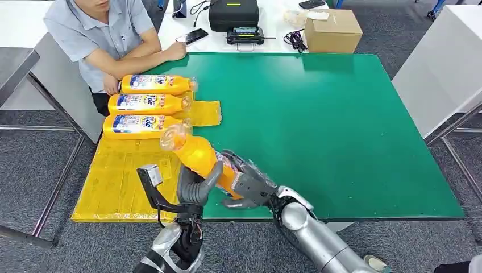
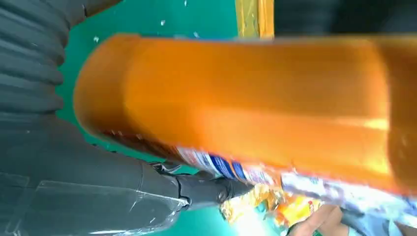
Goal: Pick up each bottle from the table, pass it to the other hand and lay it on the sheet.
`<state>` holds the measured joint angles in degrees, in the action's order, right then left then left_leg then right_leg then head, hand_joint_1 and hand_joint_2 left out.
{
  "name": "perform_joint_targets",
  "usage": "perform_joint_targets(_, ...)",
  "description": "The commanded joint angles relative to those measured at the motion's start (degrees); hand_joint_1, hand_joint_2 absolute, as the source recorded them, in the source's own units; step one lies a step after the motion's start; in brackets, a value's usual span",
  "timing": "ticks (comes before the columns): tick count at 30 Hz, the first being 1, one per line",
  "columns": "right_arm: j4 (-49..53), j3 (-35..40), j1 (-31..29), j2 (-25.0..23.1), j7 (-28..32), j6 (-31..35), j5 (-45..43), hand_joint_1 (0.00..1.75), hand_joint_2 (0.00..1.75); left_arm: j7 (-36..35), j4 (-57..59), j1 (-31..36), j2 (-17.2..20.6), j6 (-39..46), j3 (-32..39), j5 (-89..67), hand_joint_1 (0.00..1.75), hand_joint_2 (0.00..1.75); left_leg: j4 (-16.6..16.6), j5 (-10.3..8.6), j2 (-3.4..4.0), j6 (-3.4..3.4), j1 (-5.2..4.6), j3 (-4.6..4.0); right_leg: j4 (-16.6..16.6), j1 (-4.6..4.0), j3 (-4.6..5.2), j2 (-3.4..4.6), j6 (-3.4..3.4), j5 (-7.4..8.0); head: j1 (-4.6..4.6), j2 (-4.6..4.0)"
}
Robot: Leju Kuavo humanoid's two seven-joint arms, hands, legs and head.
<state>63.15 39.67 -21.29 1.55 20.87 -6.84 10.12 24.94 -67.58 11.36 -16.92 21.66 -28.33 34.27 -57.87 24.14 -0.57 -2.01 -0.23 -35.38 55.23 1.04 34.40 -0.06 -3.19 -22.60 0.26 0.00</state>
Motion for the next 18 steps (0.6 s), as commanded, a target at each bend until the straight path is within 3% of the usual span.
perform_joint_targets(1,6.07,-0.07,3.75,2.77,0.69,4.5,6.37,0.0,1.75,0.62,3.98,2.98,2.21,3.96,1.29,-4.64,1.75,1.75,0.03,0.07,-0.05,0.11,0.06,0.23,-0.03,-0.07,-0.25,-0.08,0.13,-0.09,0.02,0.0)
perform_joint_targets(9,8.68,-3.31,7.02,4.98,0.49,6.73,9.56,0.0,1.75,1.66,7.53,3.76,4.07,7.5,0.08,-13.83,1.75,1.75,0.03,0.12,0.03,0.14,0.04,0.33,-0.03,-0.05,-0.31,-0.03,0.17,-0.13,0.02,0.0)
perform_joint_targets(11,9.44,-4.78,8.38,4.88,1.12,6.86,9.53,0.0,1.75,2.15,9.39,4.97,5.19,11.54,-1.46,-20.96,1.75,1.75,0.05,0.07,-0.06,0.12,0.04,0.25,-0.03,-0.05,-0.25,-0.12,0.15,-0.11,0.02,0.0)
perform_joint_targets(12,9.9,-5.83,9.5,4.65,1.87,7.07,10.21,0.0,1.75,1.32,11.5,6.21,5.85,16.42,-2.33,-30.03,1.64,1.75,0.08,0.03,-0.1,0.1,0.03,0.2,-0.05,-0.04,-0.2,-0.14,0.13,-0.08,0.04,0.0)
perform_joint_targets(14,9.74,-6.98,10.39,3.86,2.67,6.52,10.73,0.0,1.75,-2.05,12.06,6.56,6.72,18.15,-0.4,-42.38,1.66,1.75,0.09,0.03,-0.08,0.11,0.02,0.2,-0.07,-0.03,-0.19,-0.12,0.12,-0.07,0.04,0.0)
perform_joint_targets(18,9.09,-7.79,10.32,2.87,3.01,6.12,11.23,0.0,1.75,-5.26,10.45,6.09,7.43,16.52,2.7,-49.45,1.64,1.75,0.07,0.06,0.1,0.11,0.04,0.2,-0.04,-0.05,-0.13,0.05,0.13,-0.05,0.02,0.0)
